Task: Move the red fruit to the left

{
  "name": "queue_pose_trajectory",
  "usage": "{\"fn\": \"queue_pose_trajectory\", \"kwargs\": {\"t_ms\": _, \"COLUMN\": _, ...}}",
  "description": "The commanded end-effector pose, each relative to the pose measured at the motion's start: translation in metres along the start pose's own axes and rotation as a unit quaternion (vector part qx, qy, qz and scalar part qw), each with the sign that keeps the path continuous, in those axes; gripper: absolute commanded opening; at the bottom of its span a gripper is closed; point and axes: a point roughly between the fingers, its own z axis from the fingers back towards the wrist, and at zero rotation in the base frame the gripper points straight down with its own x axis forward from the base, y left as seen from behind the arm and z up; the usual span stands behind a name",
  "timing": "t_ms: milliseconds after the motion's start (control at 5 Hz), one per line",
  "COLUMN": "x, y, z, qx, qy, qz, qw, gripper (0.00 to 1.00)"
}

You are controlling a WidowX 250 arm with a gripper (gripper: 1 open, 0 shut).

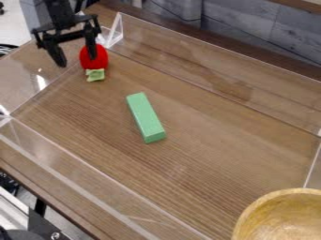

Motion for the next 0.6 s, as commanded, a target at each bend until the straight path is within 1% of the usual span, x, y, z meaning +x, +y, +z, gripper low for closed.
{"fn": "queue_pose_trajectory", "kwargs": {"t_ms": 0, "x": 0.011, "y": -0.008, "z": 0.038, "qx": -0.02, "qy": -0.047, "qz": 0.019, "qw": 0.9985, "gripper": 1.0}}
{"fn": "queue_pose_trajectory", "kwargs": {"t_ms": 200, "x": 0.014, "y": -0.016, "z": 0.039, "qx": -0.027, "qy": -0.047, "qz": 0.032, "qw": 0.998, "gripper": 1.0}}
{"fn": "queue_pose_trajectory", "kwargs": {"t_ms": 400, "x": 0.015, "y": -0.022, "z": 0.038, "qx": -0.028, "qy": -0.046, "qz": 0.034, "qw": 0.998, "gripper": 1.0}}
